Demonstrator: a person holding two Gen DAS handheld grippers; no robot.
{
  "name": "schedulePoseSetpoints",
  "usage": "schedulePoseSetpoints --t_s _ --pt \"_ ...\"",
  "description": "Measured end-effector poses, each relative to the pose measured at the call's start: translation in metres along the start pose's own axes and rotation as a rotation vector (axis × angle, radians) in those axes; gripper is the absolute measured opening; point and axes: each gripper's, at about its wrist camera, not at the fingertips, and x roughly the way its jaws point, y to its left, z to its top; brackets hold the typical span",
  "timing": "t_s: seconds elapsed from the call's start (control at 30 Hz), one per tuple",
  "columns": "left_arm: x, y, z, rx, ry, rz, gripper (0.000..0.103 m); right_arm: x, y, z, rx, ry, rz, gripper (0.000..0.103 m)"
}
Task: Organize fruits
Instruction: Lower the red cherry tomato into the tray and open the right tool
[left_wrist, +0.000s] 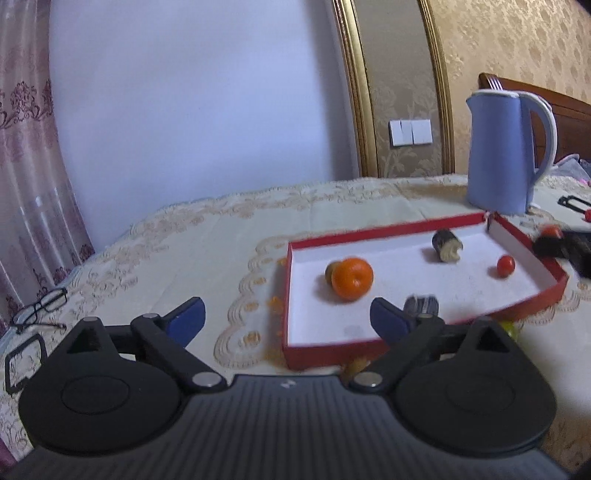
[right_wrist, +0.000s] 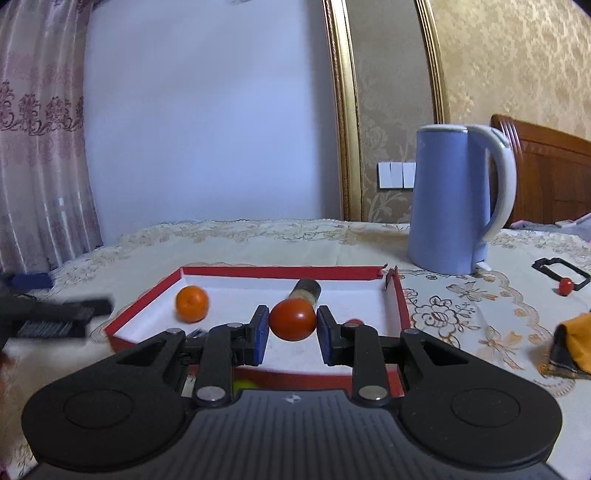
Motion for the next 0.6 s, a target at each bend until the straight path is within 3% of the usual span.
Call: schedulePoseSetpoints --t_s 0.2,0.6 --pt "0.003 0.004 -0.01 -0.001 0.028 0.008 0.096 0.041 -0.013 0.014 0.025 0.028 -0.046 0.027" --pt "0.007 0.021 -0.02 -0.028 0.054 0.02 0.096 0.106 -0.015 0.021 -0.054 0.101 -0.212 0.03"
